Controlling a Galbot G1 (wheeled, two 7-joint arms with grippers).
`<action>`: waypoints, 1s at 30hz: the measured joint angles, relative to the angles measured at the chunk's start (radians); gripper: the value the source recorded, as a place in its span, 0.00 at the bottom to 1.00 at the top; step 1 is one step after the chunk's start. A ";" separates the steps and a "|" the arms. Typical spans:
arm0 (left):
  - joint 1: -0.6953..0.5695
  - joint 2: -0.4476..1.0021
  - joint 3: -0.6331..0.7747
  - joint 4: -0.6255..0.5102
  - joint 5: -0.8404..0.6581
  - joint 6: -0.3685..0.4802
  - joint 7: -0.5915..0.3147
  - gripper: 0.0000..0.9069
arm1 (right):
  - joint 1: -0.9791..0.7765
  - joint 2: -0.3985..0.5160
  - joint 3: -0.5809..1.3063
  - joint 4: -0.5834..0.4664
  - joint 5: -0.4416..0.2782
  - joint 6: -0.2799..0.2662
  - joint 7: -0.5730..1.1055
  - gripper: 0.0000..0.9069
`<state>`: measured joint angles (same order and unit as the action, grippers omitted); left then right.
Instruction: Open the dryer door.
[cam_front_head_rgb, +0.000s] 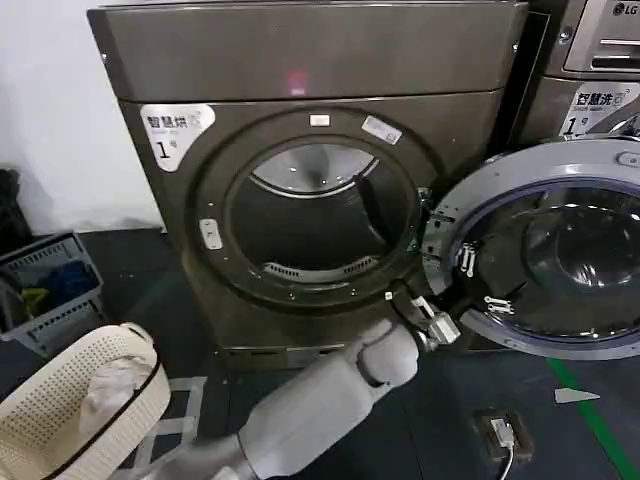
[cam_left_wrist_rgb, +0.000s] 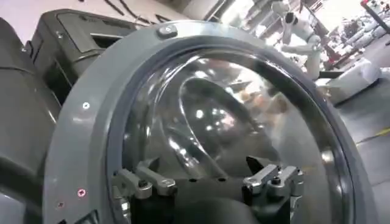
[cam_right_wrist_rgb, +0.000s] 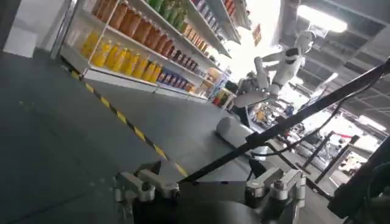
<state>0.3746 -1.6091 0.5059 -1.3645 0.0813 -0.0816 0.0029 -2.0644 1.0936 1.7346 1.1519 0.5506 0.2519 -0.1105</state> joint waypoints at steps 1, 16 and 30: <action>-0.001 0.000 0.002 -0.004 -0.003 0.000 0.001 1.00 | 0.000 0.000 0.000 0.001 0.000 -0.001 0.000 1.00; 0.039 0.000 0.032 -0.138 -0.043 0.018 0.020 1.00 | -0.001 -0.008 0.000 0.005 0.005 -0.010 0.004 1.00; 0.097 0.197 0.027 -0.351 -0.089 0.033 0.025 1.00 | -0.009 0.000 0.000 0.062 0.040 -0.121 0.063 1.00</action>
<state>0.4715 -1.4125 0.5333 -1.7157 -0.0079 -0.0482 0.0276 -2.0735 1.0939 1.7348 1.2143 0.5908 0.1304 -0.0470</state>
